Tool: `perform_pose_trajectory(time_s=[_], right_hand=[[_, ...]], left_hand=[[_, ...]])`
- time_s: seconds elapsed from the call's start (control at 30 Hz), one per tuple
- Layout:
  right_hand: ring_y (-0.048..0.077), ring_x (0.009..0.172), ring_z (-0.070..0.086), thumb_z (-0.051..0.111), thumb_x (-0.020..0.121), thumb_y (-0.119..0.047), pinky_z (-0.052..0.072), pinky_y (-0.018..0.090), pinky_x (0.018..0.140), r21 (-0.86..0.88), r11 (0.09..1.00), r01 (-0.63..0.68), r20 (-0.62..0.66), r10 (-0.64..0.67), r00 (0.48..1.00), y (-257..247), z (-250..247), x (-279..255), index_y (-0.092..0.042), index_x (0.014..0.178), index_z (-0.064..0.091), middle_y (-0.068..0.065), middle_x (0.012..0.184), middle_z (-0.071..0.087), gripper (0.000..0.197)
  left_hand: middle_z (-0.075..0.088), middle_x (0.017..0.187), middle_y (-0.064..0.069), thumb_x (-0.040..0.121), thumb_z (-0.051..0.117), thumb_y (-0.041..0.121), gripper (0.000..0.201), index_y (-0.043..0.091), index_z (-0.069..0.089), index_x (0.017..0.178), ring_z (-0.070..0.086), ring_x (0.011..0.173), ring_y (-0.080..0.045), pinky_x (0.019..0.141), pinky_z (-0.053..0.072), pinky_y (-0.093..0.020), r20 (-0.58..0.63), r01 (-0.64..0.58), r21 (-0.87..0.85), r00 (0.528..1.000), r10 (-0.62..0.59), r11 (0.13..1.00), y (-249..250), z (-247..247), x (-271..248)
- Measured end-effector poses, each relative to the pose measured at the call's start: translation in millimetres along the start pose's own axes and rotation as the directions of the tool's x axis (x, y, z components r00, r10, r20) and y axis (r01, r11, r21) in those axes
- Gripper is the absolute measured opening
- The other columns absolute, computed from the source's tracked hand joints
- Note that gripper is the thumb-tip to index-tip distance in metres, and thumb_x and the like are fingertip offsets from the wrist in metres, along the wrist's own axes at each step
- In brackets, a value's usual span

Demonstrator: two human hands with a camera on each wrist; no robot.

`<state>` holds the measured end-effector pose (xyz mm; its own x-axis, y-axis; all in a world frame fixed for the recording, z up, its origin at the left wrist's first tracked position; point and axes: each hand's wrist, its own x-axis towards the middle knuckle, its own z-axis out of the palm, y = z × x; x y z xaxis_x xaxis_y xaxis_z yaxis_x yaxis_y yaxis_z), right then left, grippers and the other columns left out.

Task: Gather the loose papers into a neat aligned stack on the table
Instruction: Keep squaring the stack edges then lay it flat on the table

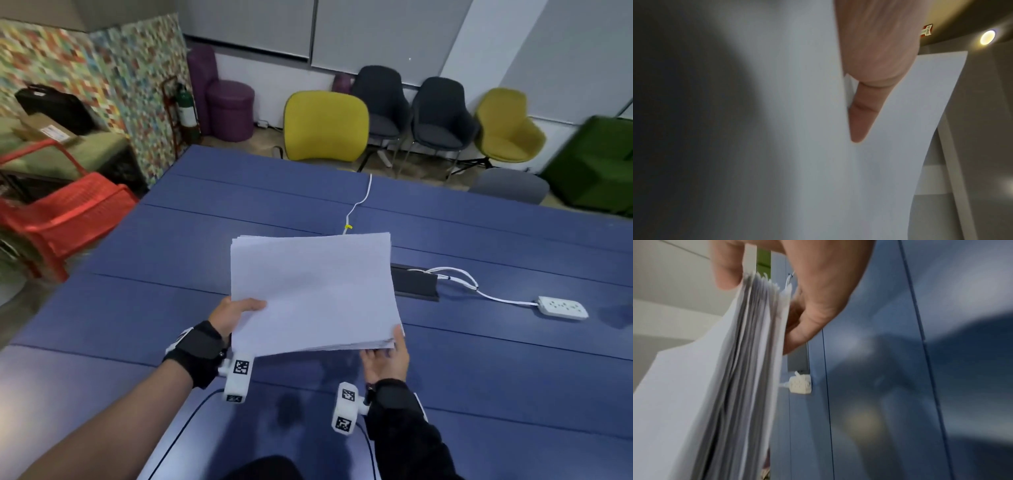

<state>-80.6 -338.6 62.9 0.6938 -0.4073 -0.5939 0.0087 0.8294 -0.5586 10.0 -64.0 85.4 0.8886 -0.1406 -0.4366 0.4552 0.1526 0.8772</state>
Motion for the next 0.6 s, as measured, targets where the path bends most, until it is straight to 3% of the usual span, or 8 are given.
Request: perform_pose_trajectory(time_s=[0.1,0.17,0.23,0.3,0.33,0.4,0.5,0.6], right_hand=[[0.026,0.094,0.064,0.061,0.088,-0.027,0.052,0.037,0.086,-0.128,0.989,-0.078,0.047,0.084,0.995,16,16,-12,-0.010,0.109,0.064,0.008,0.097,0.072,0.027],[0.027,0.090,0.065,0.061,0.084,-0.011,0.055,0.033,0.075,-0.251,0.966,-0.063,0.072,0.084,0.994,20,28,-13,-0.001,0.116,0.061,0.014,0.108,0.067,0.033],[0.027,0.078,0.063,0.066,0.069,-0.006,0.054,0.028,0.063,-0.311,0.950,-0.042,0.051,0.061,0.997,17,33,-11,0.000,0.110,0.059,0.016,0.106,0.060,0.042],[0.025,0.074,0.057,0.070,0.050,-0.011,0.049,0.030,0.063,-0.341,0.940,0.015,-0.018,-0.022,1.000,7,29,-10,-0.004,0.103,0.056,0.012,0.099,0.057,0.055],[0.025,0.078,0.057,0.069,0.048,-0.011,0.047,0.033,0.067,-0.360,0.931,0.061,-0.041,-0.081,0.996,1,28,-11,-0.002,0.103,0.056,0.012,0.099,0.059,0.057],[0.027,0.086,0.060,0.067,0.057,-0.003,0.048,0.036,0.076,-0.403,0.897,0.183,-0.005,-0.202,0.979,-10,25,-10,0.002,0.105,0.060,0.014,0.102,0.066,0.048],[0.025,0.077,0.063,0.062,0.064,0.004,0.050,0.032,0.071,-0.471,0.819,0.328,0.137,-0.299,0.944,-23,28,-16,-0.002,0.088,0.066,0.009,0.086,0.068,0.025],[0.020,0.065,0.061,0.066,0.056,-0.006,0.050,0.027,0.060,-0.580,0.700,0.416,0.274,-0.313,0.909,-19,37,-19,-0.009,0.075,0.066,-0.005,0.063,0.068,0.019]], left_hand=[[0.069,0.110,-0.020,0.057,0.079,0.008,0.051,-0.003,0.068,0.105,0.066,0.099,-0.034,0.100,0.047,-0.048,-0.010,-0.012,-0.103,1.000,0.011,0.995,-6,16,-11],[0.069,0.110,-0.018,0.067,0.074,0.001,0.047,-0.004,0.064,0.112,0.065,0.100,-0.033,0.095,0.049,-0.044,0.022,-0.006,-0.151,1.000,0.009,0.988,-19,27,-20],[0.072,0.107,-0.013,0.061,0.075,0.002,0.050,0.000,0.066,0.110,0.068,0.097,-0.030,0.087,0.054,-0.039,0.044,-0.011,-0.164,0.999,0.018,0.986,-35,31,-26],[0.075,0.097,-0.009,0.055,0.073,-0.001,0.046,0.005,0.069,0.100,0.070,0.089,-0.027,0.075,0.058,-0.032,0.024,-0.039,-0.178,0.999,0.044,0.983,-44,27,-28],[0.075,0.094,-0.009,0.054,0.072,-0.004,0.044,0.005,0.069,0.097,0.070,0.086,-0.027,0.069,0.059,-0.030,0.000,-0.044,-0.201,0.999,0.045,0.979,-45,21,-27],[0.071,0.093,-0.010,0.053,0.069,-0.006,0.044,0.006,0.066,0.095,0.065,0.084,-0.028,0.063,0.058,-0.026,-0.031,-0.049,-0.226,0.999,0.043,0.973,-41,6,-25],[0.063,0.093,-0.007,0.057,0.074,-0.007,0.050,0.016,0.059,0.098,0.058,0.084,-0.020,0.064,0.054,-0.015,0.049,-0.144,0.033,0.989,0.142,0.989,-24,-11,-21],[0.065,0.101,0.007,0.046,0.084,0.013,0.072,0.021,0.054,0.112,0.061,0.091,-0.002,0.077,0.050,-0.011,0.176,-0.268,0.370,0.960,0.216,0.889,-8,1,-17]])
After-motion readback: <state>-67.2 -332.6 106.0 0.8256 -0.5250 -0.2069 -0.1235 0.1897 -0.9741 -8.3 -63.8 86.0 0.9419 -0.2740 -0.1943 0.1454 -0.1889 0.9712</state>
